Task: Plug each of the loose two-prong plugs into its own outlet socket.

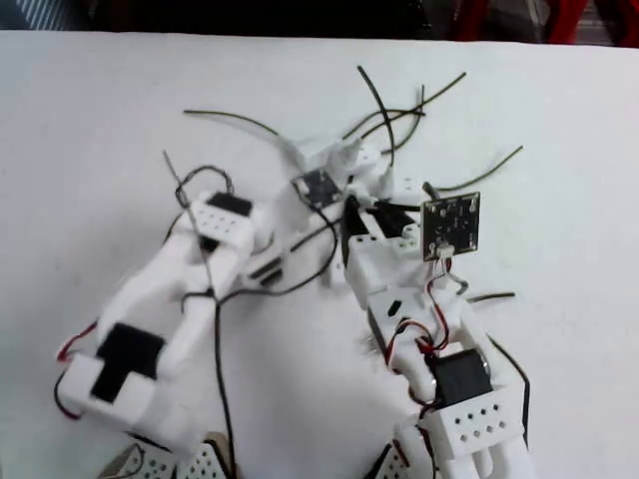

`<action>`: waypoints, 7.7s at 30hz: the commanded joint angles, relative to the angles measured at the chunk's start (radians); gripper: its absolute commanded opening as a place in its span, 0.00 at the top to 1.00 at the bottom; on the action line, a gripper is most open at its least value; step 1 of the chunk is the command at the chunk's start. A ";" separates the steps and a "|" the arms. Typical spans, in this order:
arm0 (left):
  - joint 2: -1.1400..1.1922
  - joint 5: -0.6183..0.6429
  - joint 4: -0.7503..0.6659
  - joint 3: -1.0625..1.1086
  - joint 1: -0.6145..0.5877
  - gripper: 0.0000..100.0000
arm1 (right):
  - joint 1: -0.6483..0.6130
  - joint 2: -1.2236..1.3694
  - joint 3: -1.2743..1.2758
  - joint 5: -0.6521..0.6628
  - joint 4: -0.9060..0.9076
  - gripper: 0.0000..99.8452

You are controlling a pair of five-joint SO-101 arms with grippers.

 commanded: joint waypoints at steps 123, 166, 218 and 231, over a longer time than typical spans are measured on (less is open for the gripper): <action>-1.107 0.272 -0.270 0.885 -0.615 0.72 | -0.266 1.234 -0.755 0.276 0.013 0.98; -1.106 0.222 -0.293 0.898 -0.615 0.72 | 0.064 1.372 -1.361 0.273 1.178 0.76; -1.106 0.218 -0.293 0.898 -0.615 0.72 | 0.306 1.092 -0.574 0.373 0.418 0.98; -1.106 0.218 -0.293 0.898 -0.615 0.72 | 0.159 1.087 -0.669 0.453 0.461 0.76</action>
